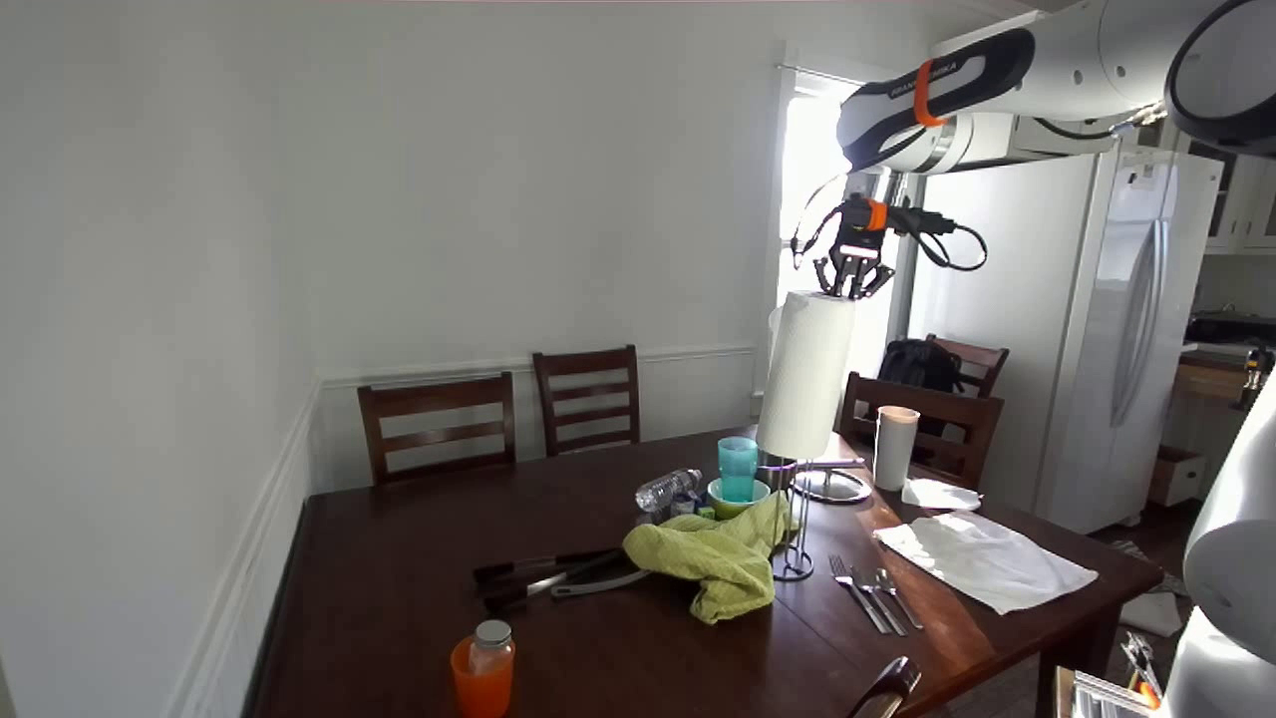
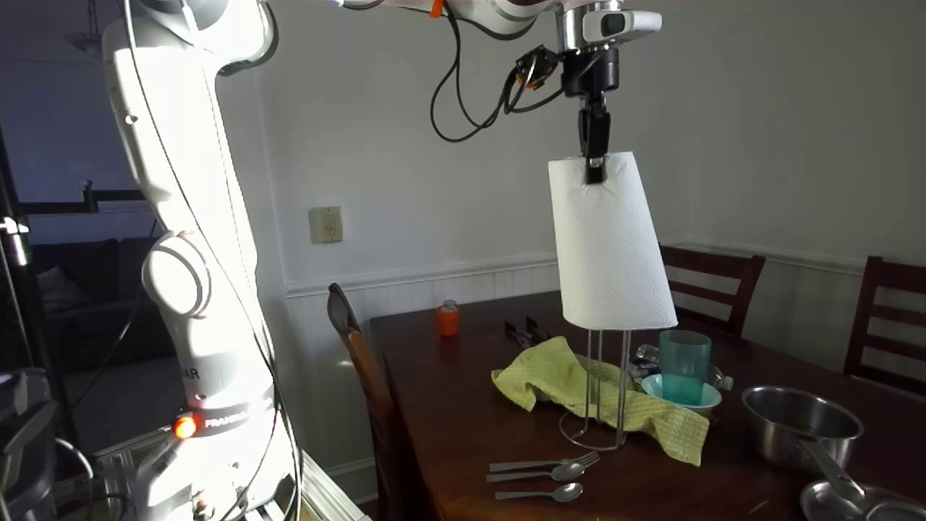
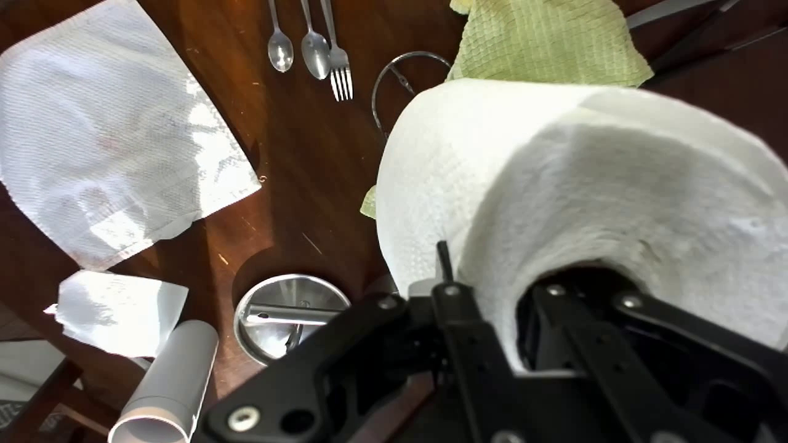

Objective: Put the paper towel on the paper towel holder

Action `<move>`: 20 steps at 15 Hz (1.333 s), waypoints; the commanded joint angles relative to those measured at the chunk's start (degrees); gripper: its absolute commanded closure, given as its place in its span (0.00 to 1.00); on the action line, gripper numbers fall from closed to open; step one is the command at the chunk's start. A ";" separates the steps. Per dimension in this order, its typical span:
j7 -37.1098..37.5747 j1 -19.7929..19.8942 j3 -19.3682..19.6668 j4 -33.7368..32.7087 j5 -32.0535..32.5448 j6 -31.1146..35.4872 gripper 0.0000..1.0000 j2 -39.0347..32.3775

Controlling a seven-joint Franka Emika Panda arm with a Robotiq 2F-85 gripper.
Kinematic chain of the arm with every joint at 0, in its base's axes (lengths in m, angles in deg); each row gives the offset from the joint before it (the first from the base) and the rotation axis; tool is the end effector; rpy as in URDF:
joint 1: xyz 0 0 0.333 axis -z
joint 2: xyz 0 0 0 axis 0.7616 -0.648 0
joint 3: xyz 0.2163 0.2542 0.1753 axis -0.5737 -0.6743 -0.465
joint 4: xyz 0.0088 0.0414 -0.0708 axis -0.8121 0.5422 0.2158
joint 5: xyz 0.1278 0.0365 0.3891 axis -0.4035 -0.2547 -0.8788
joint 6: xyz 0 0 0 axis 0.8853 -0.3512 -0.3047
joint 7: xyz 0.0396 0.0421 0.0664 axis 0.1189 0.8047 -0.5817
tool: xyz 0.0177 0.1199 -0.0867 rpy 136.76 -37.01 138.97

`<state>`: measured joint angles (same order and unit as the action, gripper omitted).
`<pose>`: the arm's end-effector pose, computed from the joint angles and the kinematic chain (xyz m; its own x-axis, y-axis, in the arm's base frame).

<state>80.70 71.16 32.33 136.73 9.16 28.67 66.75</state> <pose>0.4387 -0.3632 0.6126 0.5396 -0.8371 0.0901 -0.8288 -0.5470 -0.1179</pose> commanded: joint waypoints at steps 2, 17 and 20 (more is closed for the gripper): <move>-2.11 -0.57 0.92 -1.38 -1.22 -1.26 0.65 -1.81; -2.36 -0.98 0.38 -0.45 -0.17 -0.82 0.00 1.49; -1.99 -1.06 0.19 0.86 0.72 0.06 0.00 4.97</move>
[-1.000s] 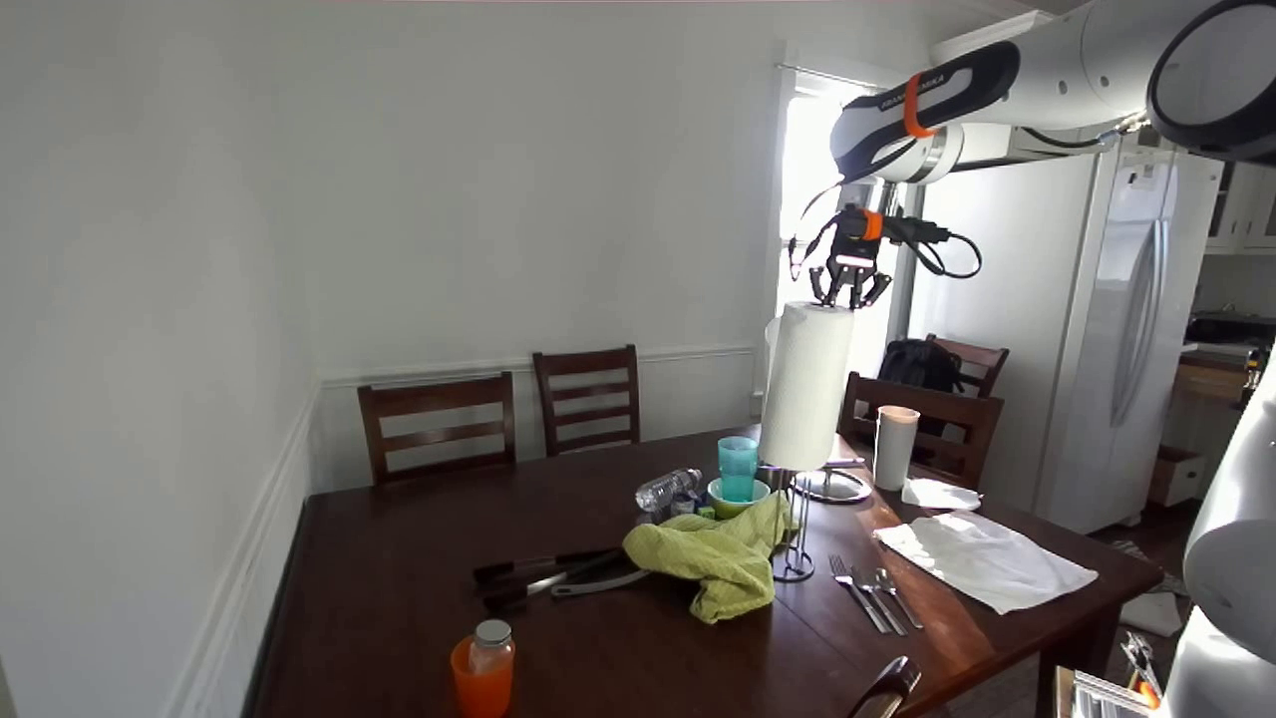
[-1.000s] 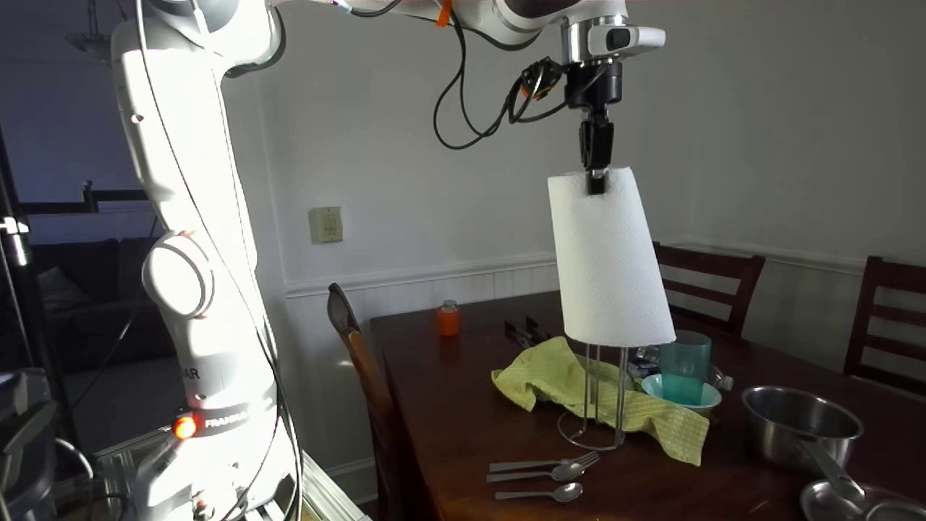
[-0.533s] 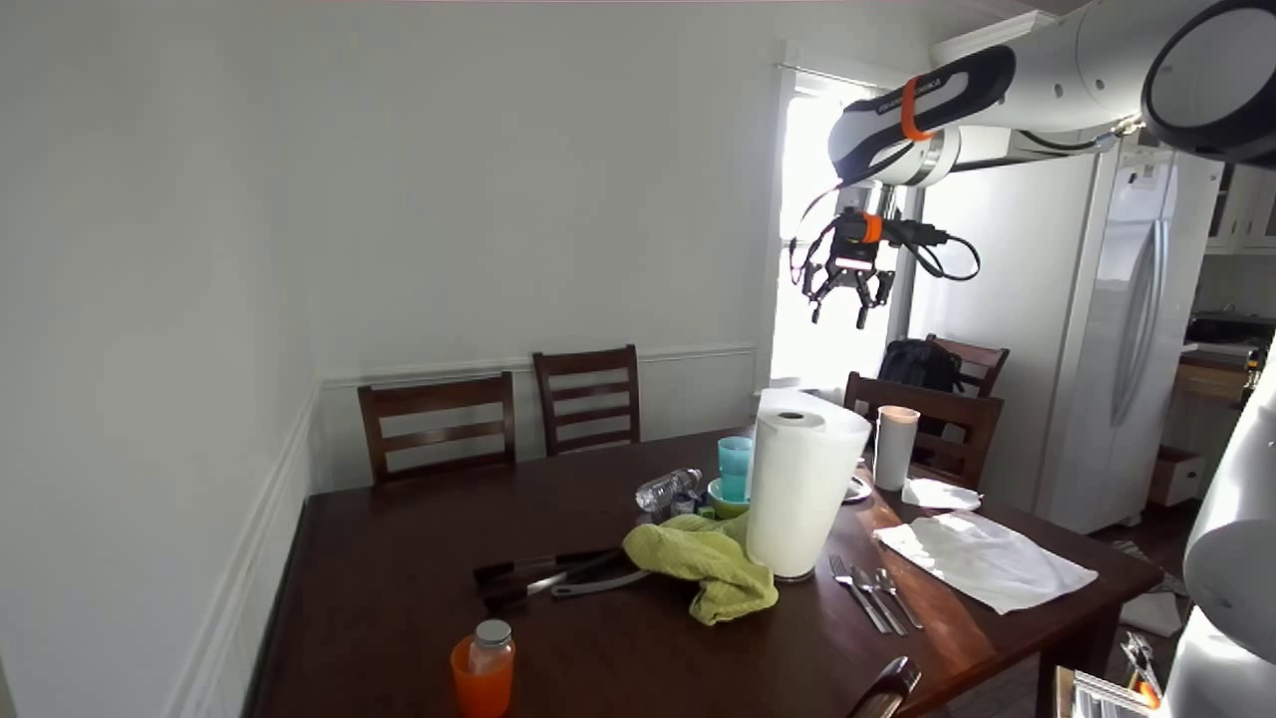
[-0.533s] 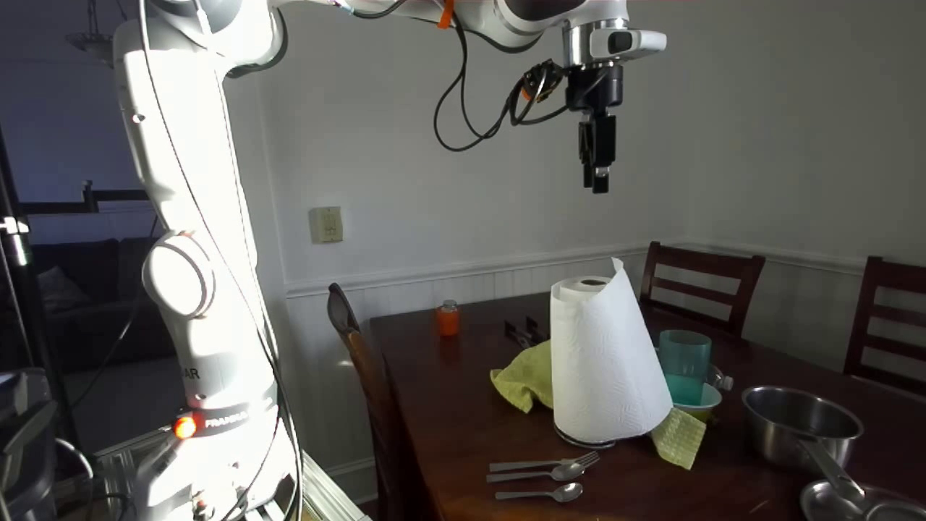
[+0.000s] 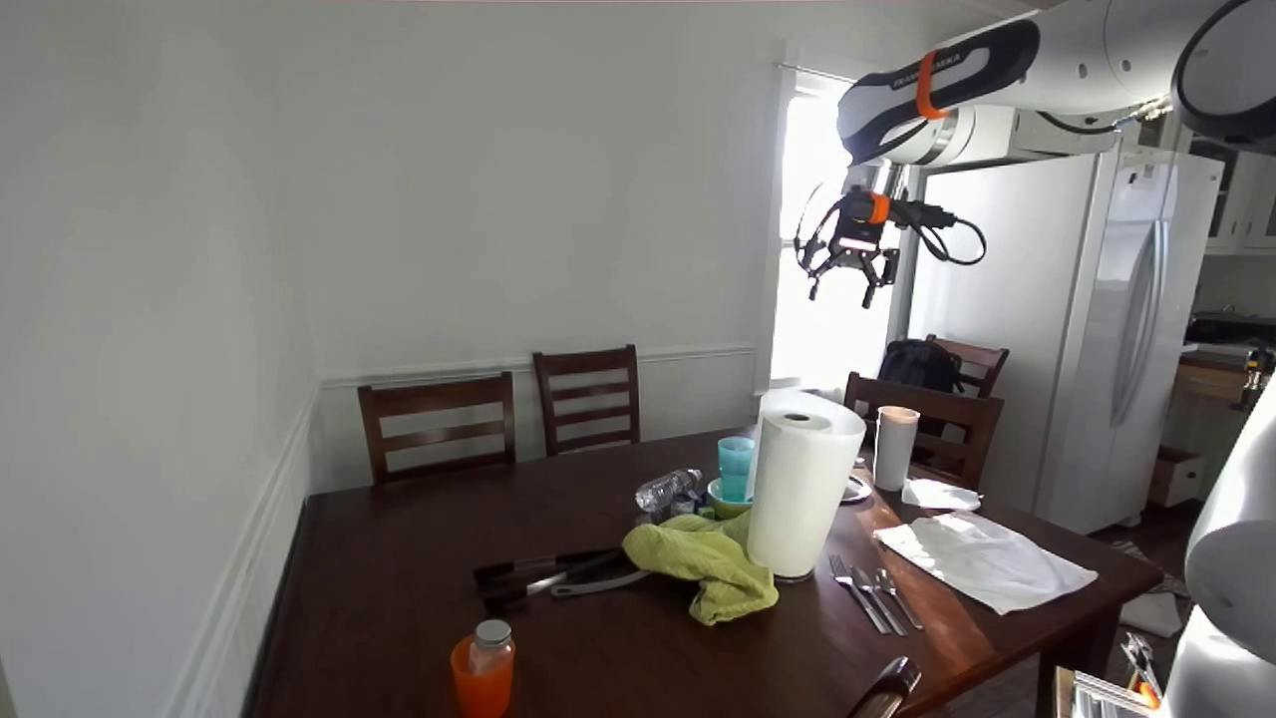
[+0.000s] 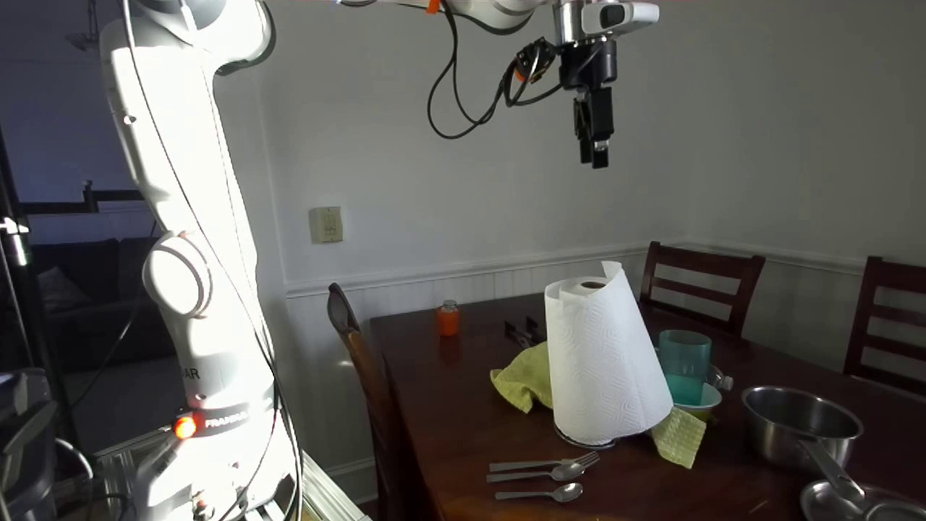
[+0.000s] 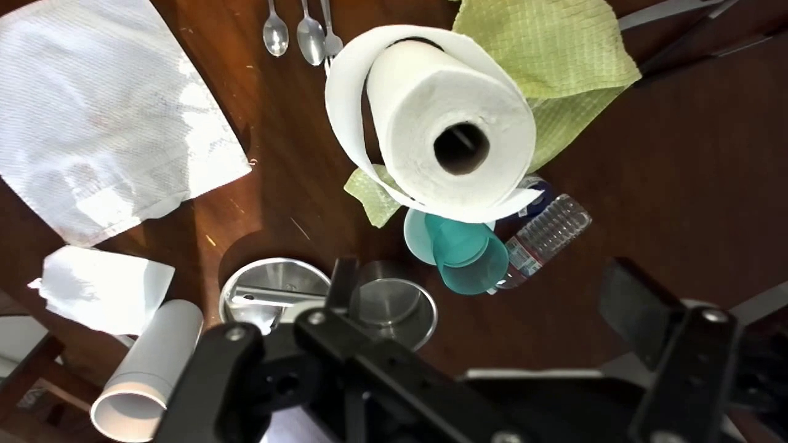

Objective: Put the paper towel on the paper towel holder

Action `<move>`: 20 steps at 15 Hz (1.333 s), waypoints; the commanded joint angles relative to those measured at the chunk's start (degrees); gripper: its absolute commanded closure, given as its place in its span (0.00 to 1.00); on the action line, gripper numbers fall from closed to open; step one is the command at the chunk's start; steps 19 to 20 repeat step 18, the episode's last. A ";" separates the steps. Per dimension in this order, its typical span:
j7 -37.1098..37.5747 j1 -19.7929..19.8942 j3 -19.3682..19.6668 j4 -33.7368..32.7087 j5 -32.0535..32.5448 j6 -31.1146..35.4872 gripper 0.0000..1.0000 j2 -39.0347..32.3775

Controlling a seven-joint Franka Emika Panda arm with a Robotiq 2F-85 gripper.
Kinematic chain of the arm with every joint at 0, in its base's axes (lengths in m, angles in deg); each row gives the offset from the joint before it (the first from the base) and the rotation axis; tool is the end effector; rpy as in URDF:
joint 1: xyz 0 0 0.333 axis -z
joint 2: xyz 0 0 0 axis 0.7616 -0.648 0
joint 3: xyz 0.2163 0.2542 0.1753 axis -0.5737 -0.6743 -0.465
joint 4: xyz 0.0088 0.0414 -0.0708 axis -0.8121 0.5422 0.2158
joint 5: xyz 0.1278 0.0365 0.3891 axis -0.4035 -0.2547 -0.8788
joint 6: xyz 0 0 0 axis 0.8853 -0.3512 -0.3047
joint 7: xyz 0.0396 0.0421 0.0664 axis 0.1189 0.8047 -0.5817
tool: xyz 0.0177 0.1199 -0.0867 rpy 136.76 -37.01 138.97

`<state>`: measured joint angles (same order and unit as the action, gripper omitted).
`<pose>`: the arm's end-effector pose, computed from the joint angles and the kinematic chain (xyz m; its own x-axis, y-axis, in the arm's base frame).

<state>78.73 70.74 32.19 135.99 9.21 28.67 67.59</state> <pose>0.4391 -0.3583 0.6273 0.5731 -0.8108 0.1190 -0.8015 -0.5848 -0.1249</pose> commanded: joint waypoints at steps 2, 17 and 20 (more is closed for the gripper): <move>0.15 -0.60 0.22 1.84 1.11 0.26 0.00 6.14; 0.04 -0.62 0.38 1.09 0.53 -0.19 0.00 7.75; 0.04 -0.62 0.38 1.09 0.53 -0.19 0.00 7.75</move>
